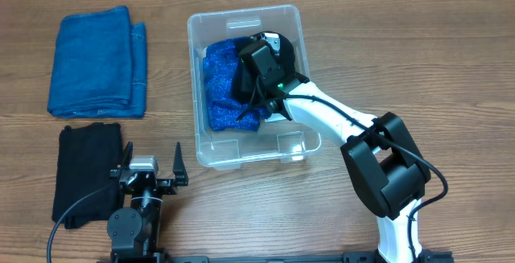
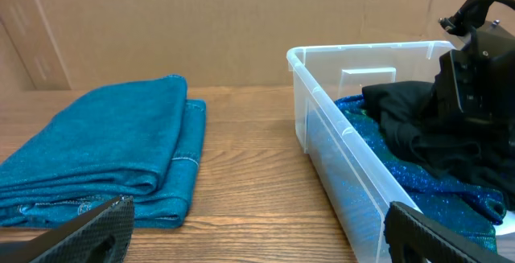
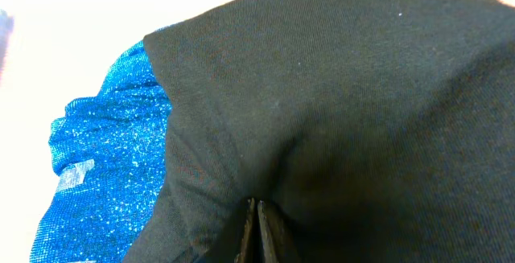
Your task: Pack container
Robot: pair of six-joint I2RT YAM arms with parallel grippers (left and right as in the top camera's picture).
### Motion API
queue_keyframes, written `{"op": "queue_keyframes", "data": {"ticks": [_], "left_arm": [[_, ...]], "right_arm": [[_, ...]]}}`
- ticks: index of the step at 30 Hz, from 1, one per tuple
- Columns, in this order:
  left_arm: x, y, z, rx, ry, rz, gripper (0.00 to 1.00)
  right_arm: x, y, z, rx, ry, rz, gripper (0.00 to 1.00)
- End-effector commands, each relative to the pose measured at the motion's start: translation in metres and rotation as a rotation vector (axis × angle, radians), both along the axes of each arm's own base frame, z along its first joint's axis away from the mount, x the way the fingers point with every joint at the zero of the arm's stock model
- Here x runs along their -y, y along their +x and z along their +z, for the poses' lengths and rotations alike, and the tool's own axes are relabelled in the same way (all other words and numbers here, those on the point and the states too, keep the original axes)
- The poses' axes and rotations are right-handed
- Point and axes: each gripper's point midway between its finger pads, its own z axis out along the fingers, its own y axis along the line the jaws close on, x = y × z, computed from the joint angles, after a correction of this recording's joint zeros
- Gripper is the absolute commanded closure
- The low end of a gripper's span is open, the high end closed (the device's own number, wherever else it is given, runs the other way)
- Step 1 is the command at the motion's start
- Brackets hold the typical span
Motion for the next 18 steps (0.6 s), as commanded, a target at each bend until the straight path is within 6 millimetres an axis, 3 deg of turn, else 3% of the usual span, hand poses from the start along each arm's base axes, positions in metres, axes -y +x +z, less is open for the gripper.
{"op": "queue_keyframes", "data": {"ticks": [1, 6, 8, 10, 11, 14, 18], "left_arm": [[-0.001, 0.000, 0.000, 0.004, 0.019, 0.004, 0.00], [-0.001, 0.000, 0.000, 0.004, 0.019, 0.004, 0.00], [-0.001, 0.000, 0.000, 0.004, 0.019, 0.004, 0.00], [-0.001, 0.000, 0.000, 0.004, 0.019, 0.004, 0.00], [-0.001, 0.000, 0.000, 0.004, 0.019, 0.004, 0.00], [-0.001, 0.000, 0.000, 0.004, 0.019, 0.004, 0.00], [-0.001, 0.000, 0.000, 0.004, 0.019, 0.004, 0.00]], "right_arm": [[0.001, 0.010, 0.058, 0.113, 0.011, 0.007, 0.93], [0.017, 0.008, 0.158, 0.296, 0.054, -0.032, 0.84], [0.033, 0.002, 0.195, 0.361, 0.062, -0.080, 0.80], [0.052, -0.006, 0.224, 0.412, 0.056, -0.135, 0.69], [0.060, -0.009, 0.234, 0.428, 0.050, -0.157, 0.62], [0.095, -0.022, 0.263, 0.471, 0.011, -0.253, 0.60], [0.142, -0.036, 0.273, 0.454, -0.070, -0.356, 0.43]]}}
